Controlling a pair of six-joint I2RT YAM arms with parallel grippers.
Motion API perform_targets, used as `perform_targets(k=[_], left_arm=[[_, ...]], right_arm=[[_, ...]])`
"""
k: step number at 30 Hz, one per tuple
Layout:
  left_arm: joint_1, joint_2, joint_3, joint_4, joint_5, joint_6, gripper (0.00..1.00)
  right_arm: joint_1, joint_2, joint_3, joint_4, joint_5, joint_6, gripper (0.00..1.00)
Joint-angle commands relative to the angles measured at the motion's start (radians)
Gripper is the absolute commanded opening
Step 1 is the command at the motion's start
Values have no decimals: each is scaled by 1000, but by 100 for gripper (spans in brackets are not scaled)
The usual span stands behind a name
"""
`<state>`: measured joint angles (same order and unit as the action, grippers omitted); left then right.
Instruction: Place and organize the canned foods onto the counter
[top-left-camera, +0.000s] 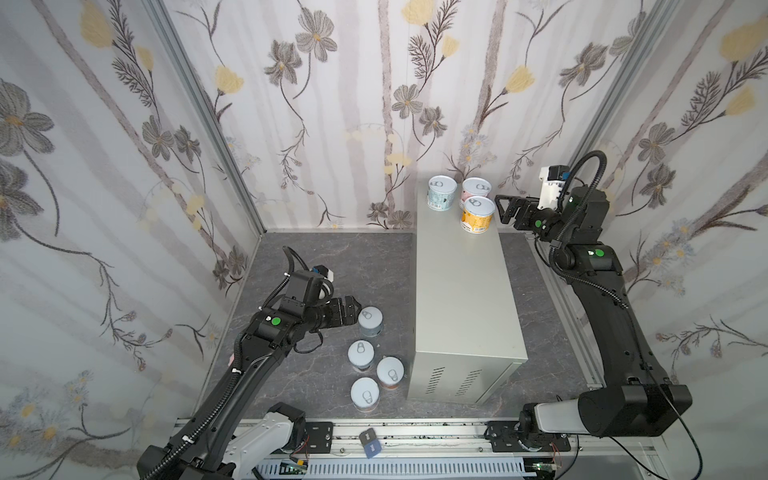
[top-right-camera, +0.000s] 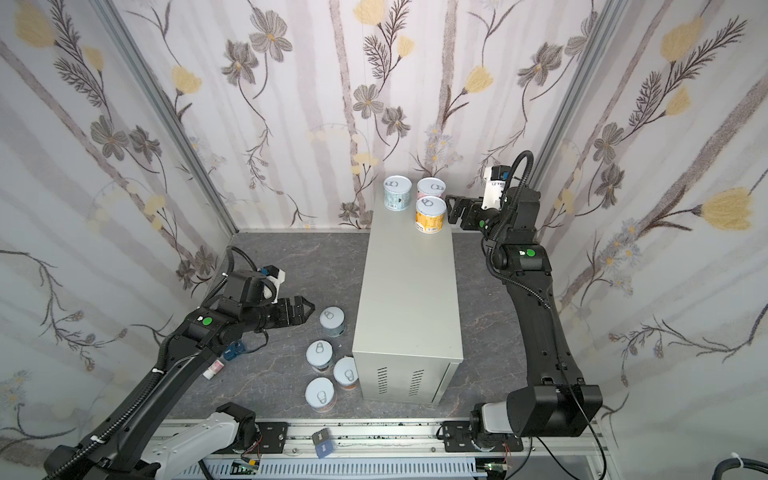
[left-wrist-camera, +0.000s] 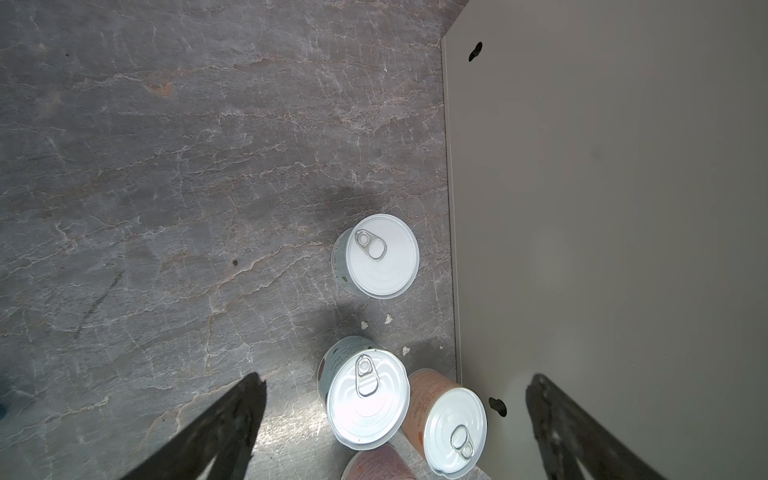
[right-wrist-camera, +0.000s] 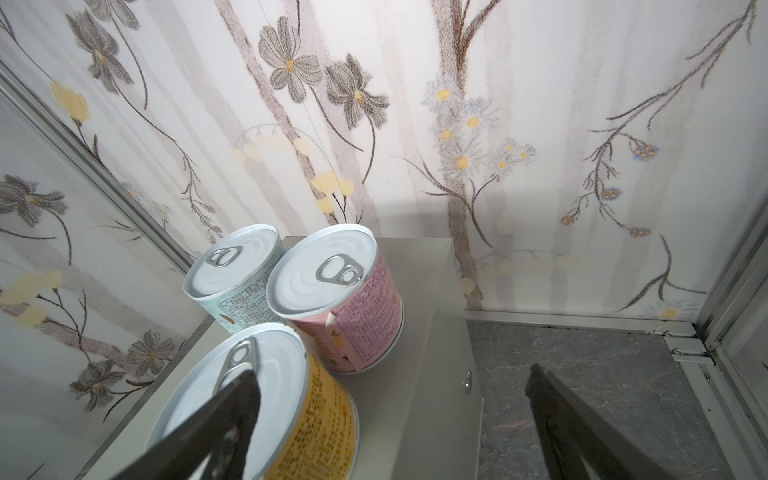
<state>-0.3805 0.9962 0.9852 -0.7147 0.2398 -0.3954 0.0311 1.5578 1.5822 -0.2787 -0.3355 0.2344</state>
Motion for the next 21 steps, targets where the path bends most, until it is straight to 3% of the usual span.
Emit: perform_targets(k=[1, 21], left_arm=[[0, -9, -6, 16, -4, 3, 100], [1, -13, -11, 22, -2, 7, 100]], right_arm=[[12, 23, 40, -67, 25, -4, 100], [33, 4, 41, -151, 92, -30, 100]])
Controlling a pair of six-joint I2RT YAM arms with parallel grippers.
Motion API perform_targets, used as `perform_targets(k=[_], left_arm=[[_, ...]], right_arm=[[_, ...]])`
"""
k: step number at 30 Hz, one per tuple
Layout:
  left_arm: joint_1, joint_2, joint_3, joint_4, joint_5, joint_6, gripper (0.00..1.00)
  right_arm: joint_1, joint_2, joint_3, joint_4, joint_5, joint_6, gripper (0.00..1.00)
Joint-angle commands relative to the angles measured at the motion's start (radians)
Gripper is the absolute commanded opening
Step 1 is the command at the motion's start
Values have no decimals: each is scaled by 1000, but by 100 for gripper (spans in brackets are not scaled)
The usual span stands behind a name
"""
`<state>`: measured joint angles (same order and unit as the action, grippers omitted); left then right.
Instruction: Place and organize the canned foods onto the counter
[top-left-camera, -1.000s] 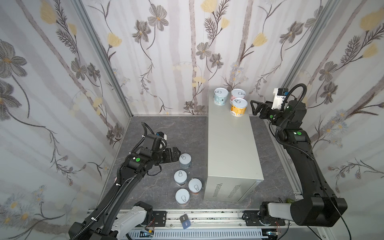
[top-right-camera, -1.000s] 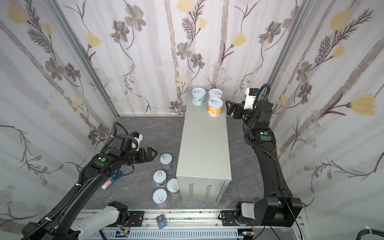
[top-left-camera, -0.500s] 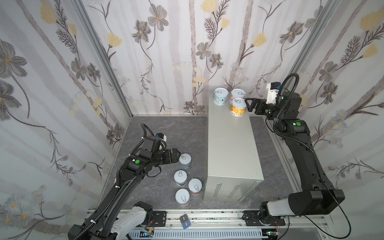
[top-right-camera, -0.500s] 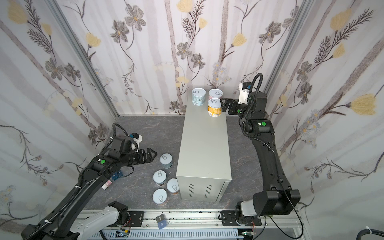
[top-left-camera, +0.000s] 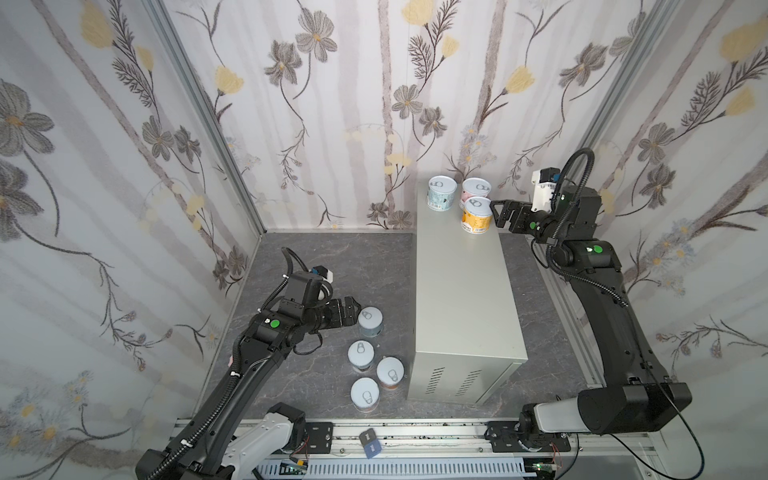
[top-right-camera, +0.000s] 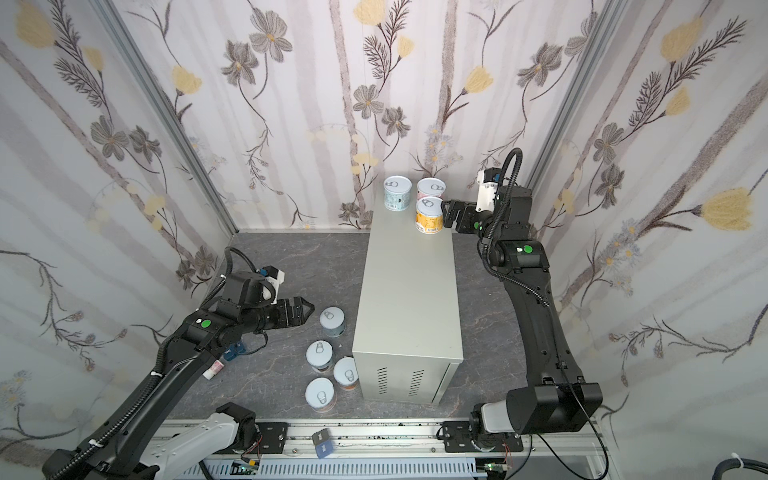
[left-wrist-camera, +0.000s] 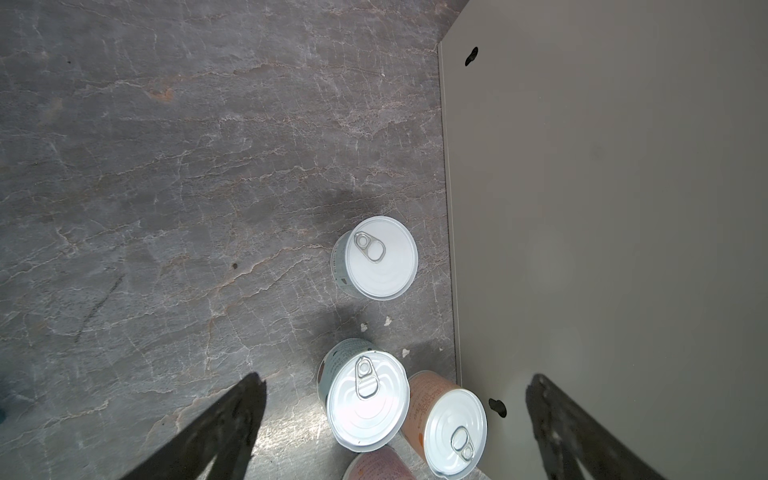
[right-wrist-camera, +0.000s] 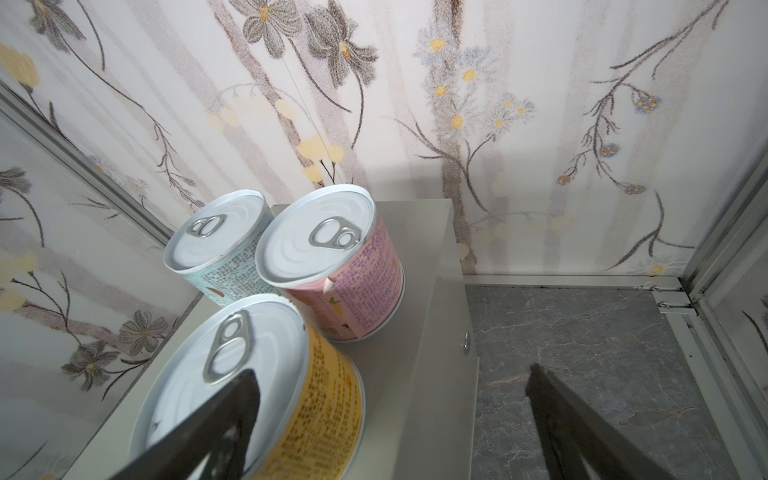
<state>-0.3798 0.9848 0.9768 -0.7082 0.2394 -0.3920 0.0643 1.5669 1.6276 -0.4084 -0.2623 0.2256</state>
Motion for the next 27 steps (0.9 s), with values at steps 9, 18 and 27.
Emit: perform_targets(k=[9, 18, 27], left_arm=[[1, 5, 2, 19, 3, 2, 100], [0, 8, -2, 21, 24, 10, 100], [-6, 72, -38, 70, 52, -9, 100]], right_arm=[[-1, -13, -6, -13, 5, -29, 100], [-3, -48, 26, 51, -75, -6, 100], [2, -181, -9, 28, -63, -1, 100]])
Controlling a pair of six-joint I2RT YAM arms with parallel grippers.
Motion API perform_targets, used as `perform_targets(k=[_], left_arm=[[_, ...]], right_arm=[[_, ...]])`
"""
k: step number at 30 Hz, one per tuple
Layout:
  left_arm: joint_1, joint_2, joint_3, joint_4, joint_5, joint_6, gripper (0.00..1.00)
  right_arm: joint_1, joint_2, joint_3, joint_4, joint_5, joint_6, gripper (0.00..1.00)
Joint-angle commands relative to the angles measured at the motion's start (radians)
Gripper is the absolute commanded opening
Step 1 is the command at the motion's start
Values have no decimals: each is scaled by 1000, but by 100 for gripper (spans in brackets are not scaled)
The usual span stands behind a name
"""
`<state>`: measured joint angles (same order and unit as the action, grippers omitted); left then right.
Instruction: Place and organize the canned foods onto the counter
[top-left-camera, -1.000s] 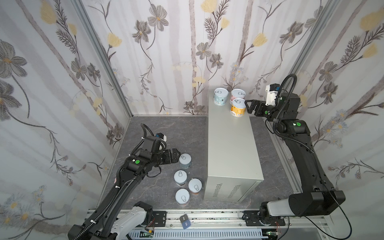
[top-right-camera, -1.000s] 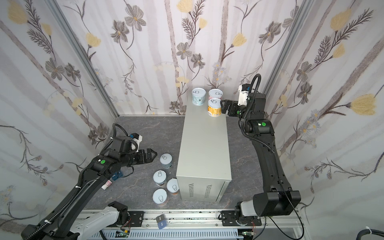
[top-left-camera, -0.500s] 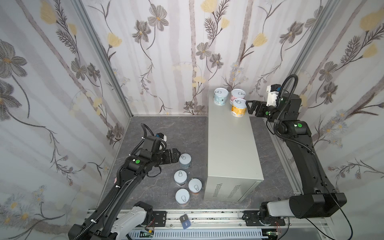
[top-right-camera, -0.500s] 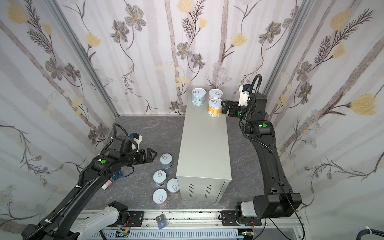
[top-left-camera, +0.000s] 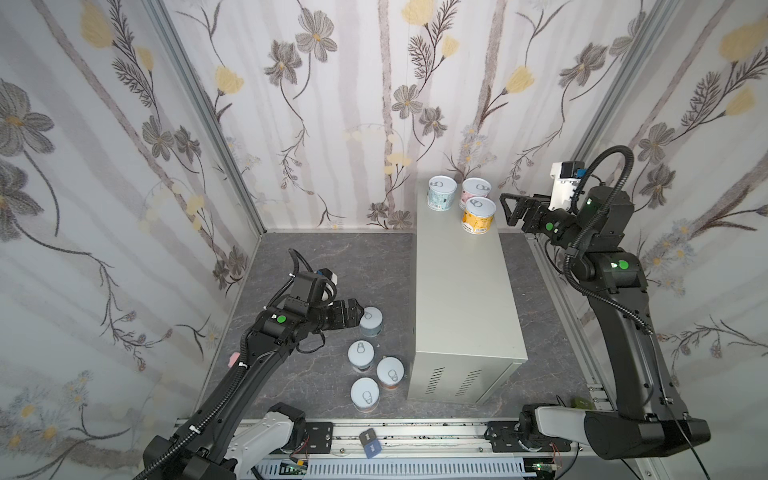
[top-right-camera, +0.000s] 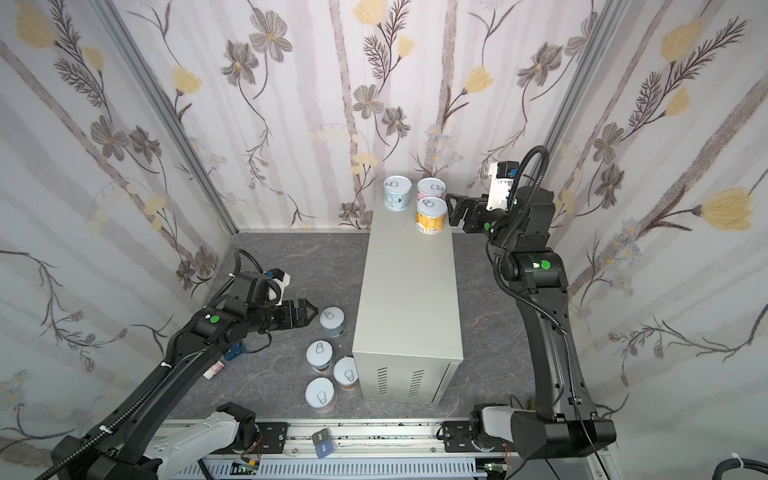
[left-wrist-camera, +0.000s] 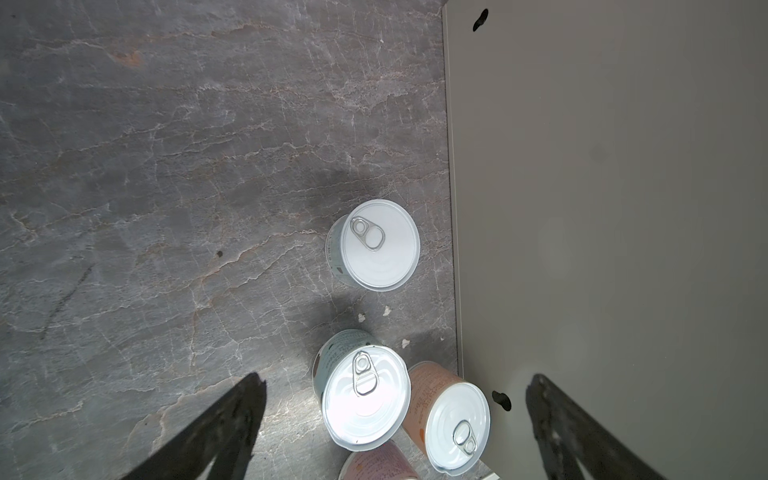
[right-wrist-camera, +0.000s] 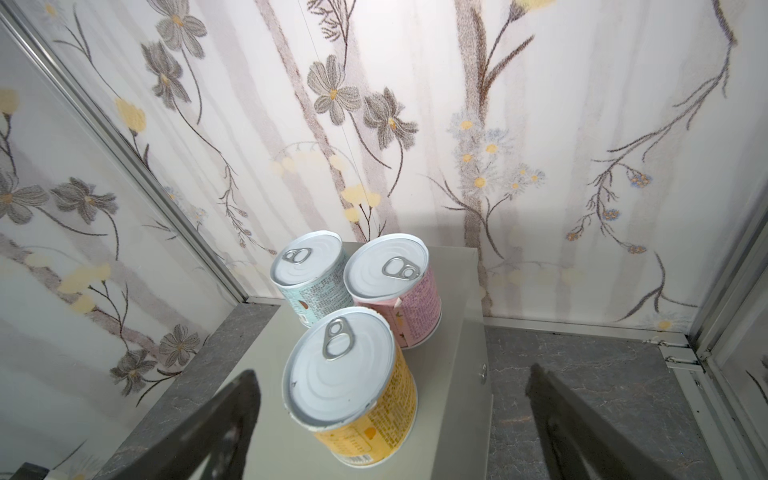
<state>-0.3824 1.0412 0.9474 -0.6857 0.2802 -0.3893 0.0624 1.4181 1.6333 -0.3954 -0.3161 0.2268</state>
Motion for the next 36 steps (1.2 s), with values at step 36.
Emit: perform_targets(k=[36], left_arm=[[-223, 611, 35, 353, -361, -46, 88]], right_arm=[[17, -386, -265, -66, 34, -110, 100]])
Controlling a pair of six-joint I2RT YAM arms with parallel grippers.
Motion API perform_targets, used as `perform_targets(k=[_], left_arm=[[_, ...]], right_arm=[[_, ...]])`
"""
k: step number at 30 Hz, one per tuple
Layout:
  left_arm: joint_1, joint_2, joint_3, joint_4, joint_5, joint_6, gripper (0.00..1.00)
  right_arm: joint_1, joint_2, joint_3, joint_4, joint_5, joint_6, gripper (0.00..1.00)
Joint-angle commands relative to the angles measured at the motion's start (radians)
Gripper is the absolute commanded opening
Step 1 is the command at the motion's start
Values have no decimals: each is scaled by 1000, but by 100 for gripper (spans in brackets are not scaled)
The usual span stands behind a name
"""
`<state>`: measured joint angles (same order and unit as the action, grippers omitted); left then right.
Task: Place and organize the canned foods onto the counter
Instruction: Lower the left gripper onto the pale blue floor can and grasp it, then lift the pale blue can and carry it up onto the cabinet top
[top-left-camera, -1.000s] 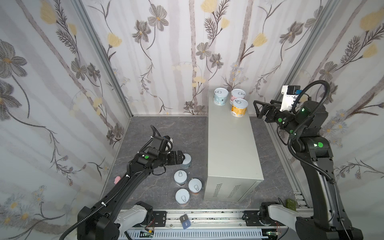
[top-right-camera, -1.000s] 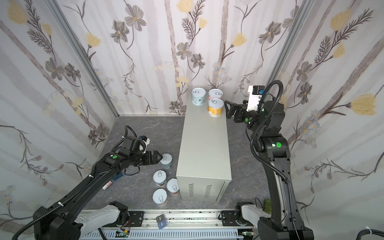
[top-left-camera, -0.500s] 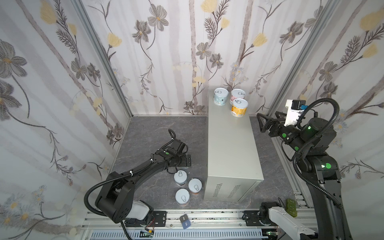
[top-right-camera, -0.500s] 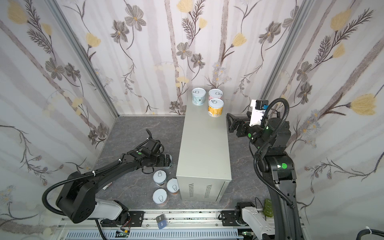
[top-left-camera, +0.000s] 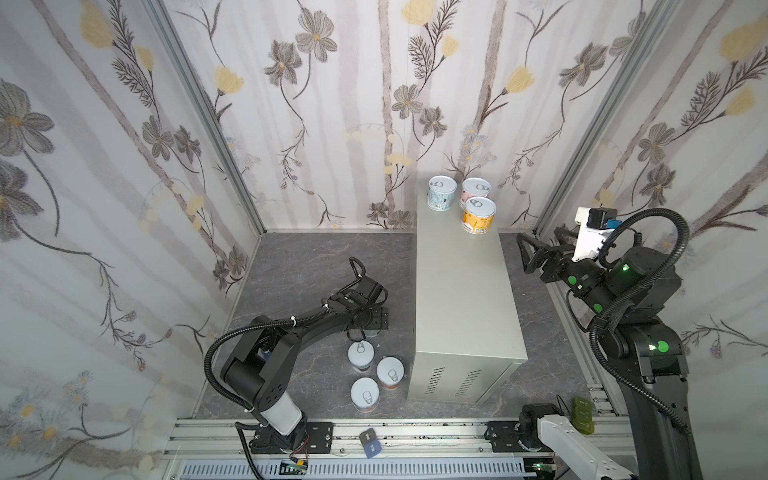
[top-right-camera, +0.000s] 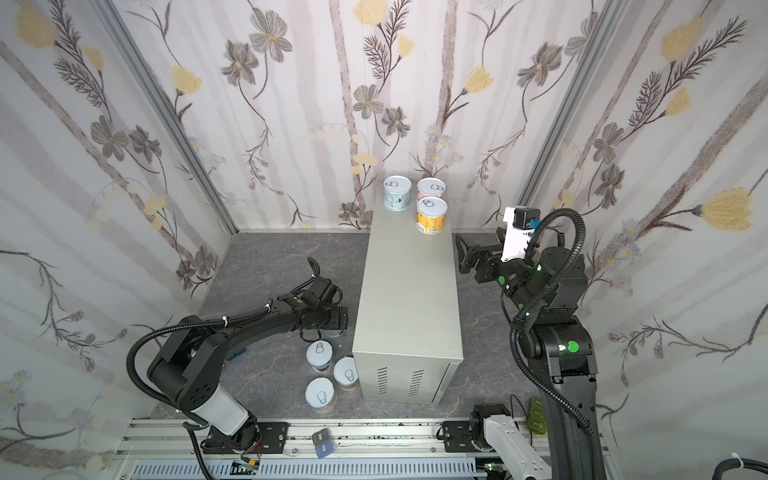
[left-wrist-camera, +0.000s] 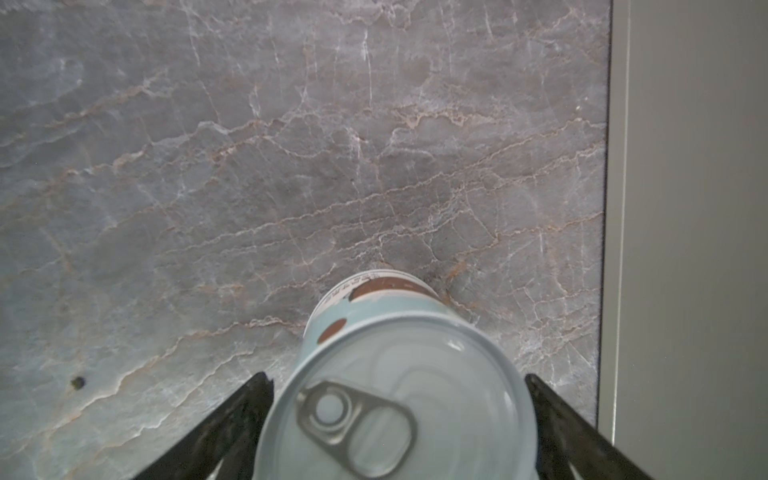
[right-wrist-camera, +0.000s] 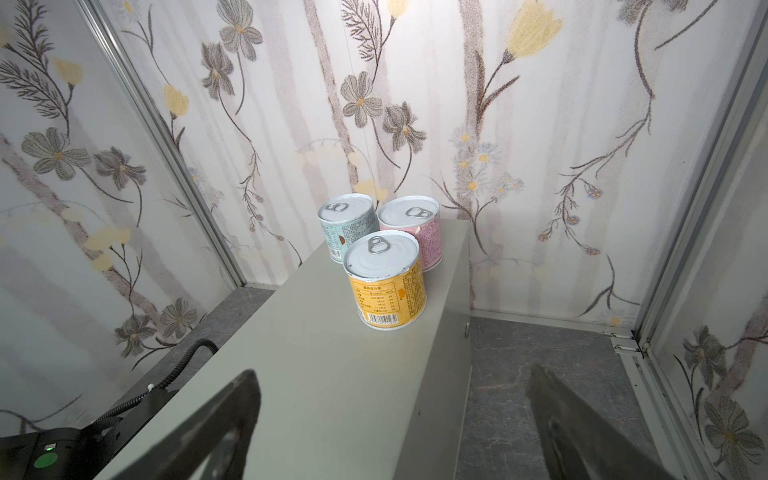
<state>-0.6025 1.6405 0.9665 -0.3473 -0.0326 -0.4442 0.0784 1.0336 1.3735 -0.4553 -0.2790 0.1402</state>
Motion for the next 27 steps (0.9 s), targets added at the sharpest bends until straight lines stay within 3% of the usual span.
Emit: perform_targets(k=[1, 11, 17, 22, 27], left_arm=[[-5, 17, 25, 4, -59, 10, 85], [-30, 6, 69, -142, -168, 14, 70], [-30, -94, 87, -222, -197, 34, 65], [-31, -200, 188, -373, -167, 89, 61], [-31, -310, 398, -583, -68, 179, 59]], right_arm=[[0, -4, -6, -7, -1, -25, 100], [1, -13, -19, 2, -15, -20, 100], [0, -22, -24, 7, -20, -17, 100], [1, -31, -32, 6, -27, -14, 100], [1, -40, -41, -11, -38, -23, 100]])
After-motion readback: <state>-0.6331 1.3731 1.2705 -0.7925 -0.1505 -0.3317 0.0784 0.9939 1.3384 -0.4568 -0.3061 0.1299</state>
